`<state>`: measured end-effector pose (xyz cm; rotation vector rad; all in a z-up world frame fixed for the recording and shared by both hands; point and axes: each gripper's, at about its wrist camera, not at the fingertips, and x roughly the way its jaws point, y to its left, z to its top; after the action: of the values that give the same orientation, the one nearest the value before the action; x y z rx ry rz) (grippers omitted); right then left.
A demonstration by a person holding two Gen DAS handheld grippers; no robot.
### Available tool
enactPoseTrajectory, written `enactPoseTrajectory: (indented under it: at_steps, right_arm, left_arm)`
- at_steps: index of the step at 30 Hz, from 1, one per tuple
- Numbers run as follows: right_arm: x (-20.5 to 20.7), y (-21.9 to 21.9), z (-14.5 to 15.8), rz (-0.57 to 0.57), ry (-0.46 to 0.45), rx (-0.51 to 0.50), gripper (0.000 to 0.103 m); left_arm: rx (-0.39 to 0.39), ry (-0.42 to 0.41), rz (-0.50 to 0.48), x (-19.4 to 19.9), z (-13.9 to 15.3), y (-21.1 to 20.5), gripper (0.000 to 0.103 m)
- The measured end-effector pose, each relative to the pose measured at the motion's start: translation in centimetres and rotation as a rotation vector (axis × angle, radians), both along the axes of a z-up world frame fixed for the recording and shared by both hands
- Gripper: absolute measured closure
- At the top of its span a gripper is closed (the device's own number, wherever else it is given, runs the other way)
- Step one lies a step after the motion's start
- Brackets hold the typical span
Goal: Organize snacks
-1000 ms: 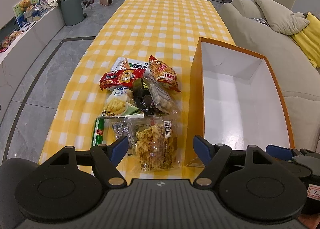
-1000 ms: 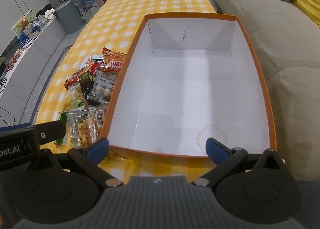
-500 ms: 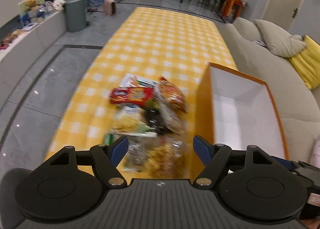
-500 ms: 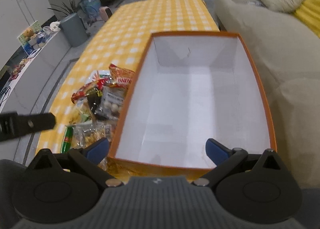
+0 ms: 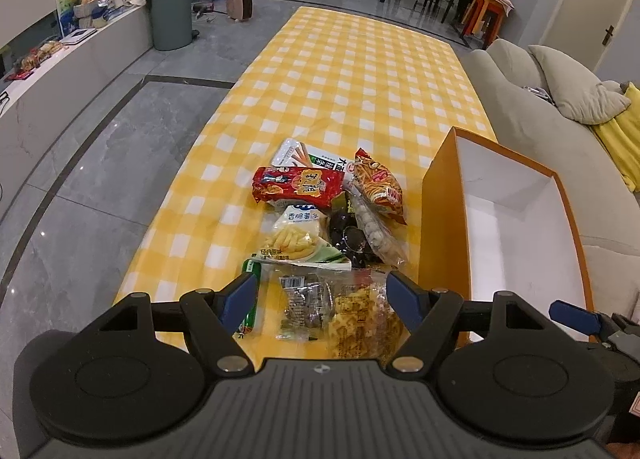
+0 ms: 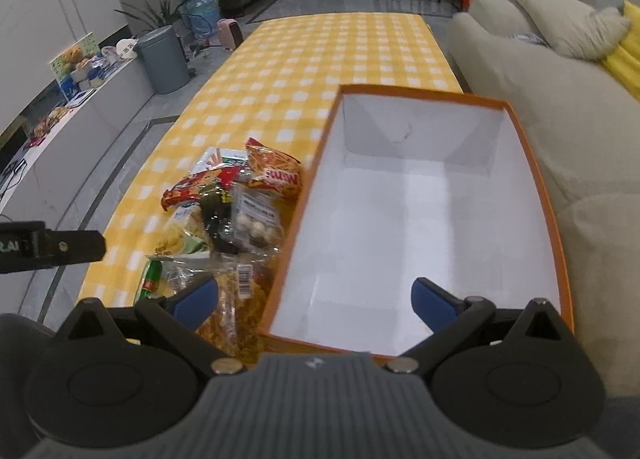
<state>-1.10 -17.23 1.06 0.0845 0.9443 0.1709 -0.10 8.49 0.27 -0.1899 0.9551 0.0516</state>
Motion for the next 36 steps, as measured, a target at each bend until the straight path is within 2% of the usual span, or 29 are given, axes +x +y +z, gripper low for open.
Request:
enactPoseTrajectory:
  at_steps: [11, 14, 17, 19, 22, 24, 26, 28, 32, 36]
  right_arm:
    - [-0.6, 3.1, 0.9, 0.054, -0.059, 0.045, 0.003]
    - [-1.4, 4.0, 1.3, 0.087, -0.162, 0.045, 0.003]
    - [-3.1, 6.1, 1.5, 0.186, -0.321, -0.035, 0.003]
    - [-3.9, 7.6, 1.0, 0.231, -0.382, -0.081, 0.003]
    - [-4.2, 9.9, -0.3, 0.302, -0.329, -0.1, 0.003]
    - [-4.4, 11.4, -1.4, 0.296, -0.297, -0.12, 0.003]
    - [-4.4, 12.5, -2.7, 0.261, -0.274, -0.148, 0.005]
    - [-4.1, 13.5, -4.2, 0.218, -0.251, -0.166, 0.012]
    - [-2.7, 14.3, -7.1, 0.045, -0.176, -0.182, 0.016]
    - [-1.7, 15.3, -9.2, -0.042, -0.172, -0.262, 0.017]
  left_arm:
    - [0.001, -0.019, 0.016, -0.5, 0.4, 1.9, 0.016]
    - [-0.014, -0.021, 0.05, -0.3, 0.3, 3.2, 0.016]
    - [-0.019, -0.005, 0.091, 0.0, -0.3, 4.9, 0.016]
    - [-0.017, 0.006, 0.125, 0.2, -0.8, 6.0, 0.016]
    - [-0.031, 0.032, 0.172, 0.4, -1.6, 7.8, 0.016]
    - [-0.038, 0.05, 0.196, 0.4, -2.1, 8.7, 0.016]
    - [-0.043, 0.061, 0.215, 0.5, -2.6, 9.5, 0.016]
    - [-0.046, 0.072, 0.23, 0.5, -3.1, 10.0, 0.016]
    - [-0.057, 0.09, 0.229, 0.7, -3.6, 10.4, 0.016]
    - [-0.07, 0.101, 0.227, 0.8, -4.0, 10.7, 0.016]
